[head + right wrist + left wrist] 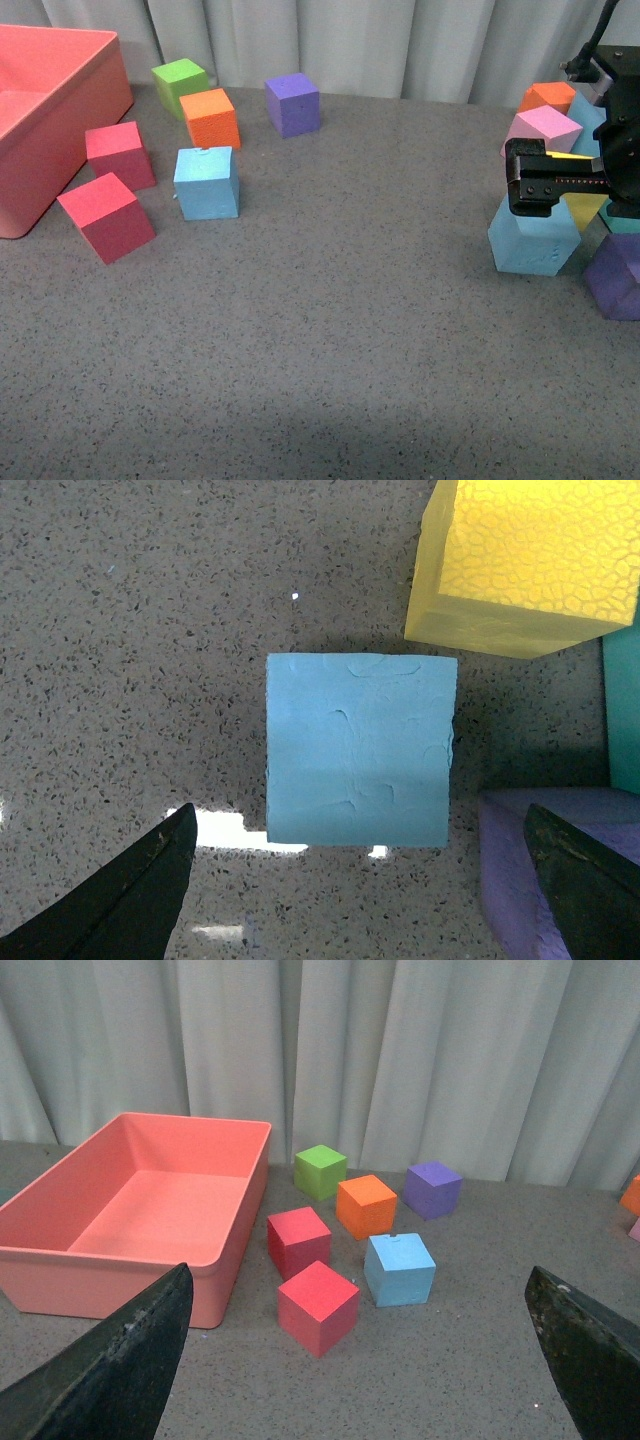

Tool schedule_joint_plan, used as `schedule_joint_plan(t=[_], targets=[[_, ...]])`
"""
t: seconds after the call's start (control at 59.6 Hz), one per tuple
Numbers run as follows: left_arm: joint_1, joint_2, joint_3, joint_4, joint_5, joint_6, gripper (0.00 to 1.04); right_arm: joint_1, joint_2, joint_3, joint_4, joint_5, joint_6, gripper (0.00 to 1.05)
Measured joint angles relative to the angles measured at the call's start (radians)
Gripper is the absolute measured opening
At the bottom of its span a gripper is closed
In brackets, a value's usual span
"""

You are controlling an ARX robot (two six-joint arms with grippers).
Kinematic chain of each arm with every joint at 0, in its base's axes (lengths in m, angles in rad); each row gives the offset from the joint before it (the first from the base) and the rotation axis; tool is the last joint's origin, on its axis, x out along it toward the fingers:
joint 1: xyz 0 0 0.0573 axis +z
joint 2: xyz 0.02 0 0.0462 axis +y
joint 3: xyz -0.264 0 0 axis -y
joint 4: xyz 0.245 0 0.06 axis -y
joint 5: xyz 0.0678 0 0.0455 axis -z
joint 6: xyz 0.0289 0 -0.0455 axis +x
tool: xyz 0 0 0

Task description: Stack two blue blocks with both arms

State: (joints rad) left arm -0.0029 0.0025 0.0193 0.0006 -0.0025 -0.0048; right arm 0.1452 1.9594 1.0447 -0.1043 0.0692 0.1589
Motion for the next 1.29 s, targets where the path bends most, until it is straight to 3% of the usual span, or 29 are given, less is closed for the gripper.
schedule_joint_plan(t=[0.588, 0.823, 0.923, 1.293], targets=[[0.0, 0.0, 0.0, 0.0, 0.0, 0.0, 0.98, -0.006, 0.217, 0.176, -0.079, -0.036, 0.087, 0.95], [0.0, 0.0, 0.0, 0.0, 0.0, 0.0, 0.98, -0.001, 0.227, 0.201, -0.101, -0.032, 0.1, 0.61], [0.0, 0.0, 0.0, 0.0, 0.0, 0.0, 0.98, 0.001, 0.227, 0.204, -0.106, -0.023, 0.101, 0.52], [0.0, 0.0, 0.0, 0.0, 0.0, 0.0, 0.98, 0.066, 0.189, 0.212, -0.106, -0.068, 0.121, 0.46]])
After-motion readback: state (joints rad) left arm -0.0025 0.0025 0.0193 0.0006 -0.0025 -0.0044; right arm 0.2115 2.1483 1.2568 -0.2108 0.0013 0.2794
